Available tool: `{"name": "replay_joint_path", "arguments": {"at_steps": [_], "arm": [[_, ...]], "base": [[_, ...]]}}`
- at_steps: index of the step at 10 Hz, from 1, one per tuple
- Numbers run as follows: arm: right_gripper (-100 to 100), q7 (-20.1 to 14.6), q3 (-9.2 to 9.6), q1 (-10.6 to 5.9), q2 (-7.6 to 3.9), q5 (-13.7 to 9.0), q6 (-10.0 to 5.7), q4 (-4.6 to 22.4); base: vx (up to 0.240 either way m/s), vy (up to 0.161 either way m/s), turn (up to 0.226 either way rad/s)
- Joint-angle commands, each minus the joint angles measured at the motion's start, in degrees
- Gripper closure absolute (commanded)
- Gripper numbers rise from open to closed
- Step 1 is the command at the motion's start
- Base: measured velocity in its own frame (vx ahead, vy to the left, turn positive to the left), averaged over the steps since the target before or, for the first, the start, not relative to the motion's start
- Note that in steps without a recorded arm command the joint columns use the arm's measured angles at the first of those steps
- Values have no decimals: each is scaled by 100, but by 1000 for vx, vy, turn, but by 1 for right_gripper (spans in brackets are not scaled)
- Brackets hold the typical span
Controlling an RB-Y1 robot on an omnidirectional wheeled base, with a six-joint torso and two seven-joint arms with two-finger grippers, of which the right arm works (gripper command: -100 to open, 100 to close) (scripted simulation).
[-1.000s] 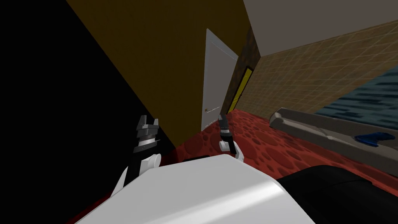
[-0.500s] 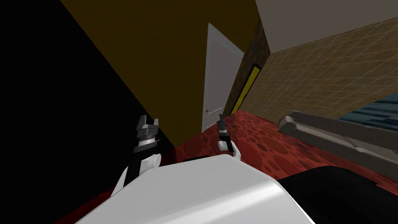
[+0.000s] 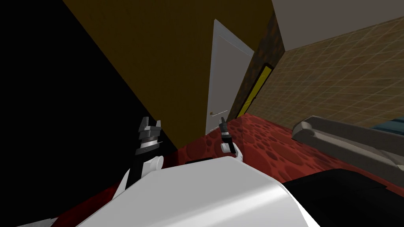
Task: Pull the door open
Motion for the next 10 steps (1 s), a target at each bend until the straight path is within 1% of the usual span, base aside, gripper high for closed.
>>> {"name": "replay_joint_path", "arguments": {"at_steps": [1, 2, 4, 5, 6, 10], "arm": [[-100, -53, 7, -106, -35, -34, -89, 286], [-100, -53, 7, -106, -35, -34, -89, 354], [-100, -121, 18, -234, -82, -79, -146, 730], [-100, -121, 18, -234, -82, -79, -146, 758], [-100, -155, 24, -298, -105, -101, -175, 960], [-100, -291, 47, -554, -193, -190, -289, 1736]], "base": [[41, -90, 156], [38, -81, 45], [41, -97, 128], [35, -75, 57], [42, -67, 64], [50, -119, 164]]}}
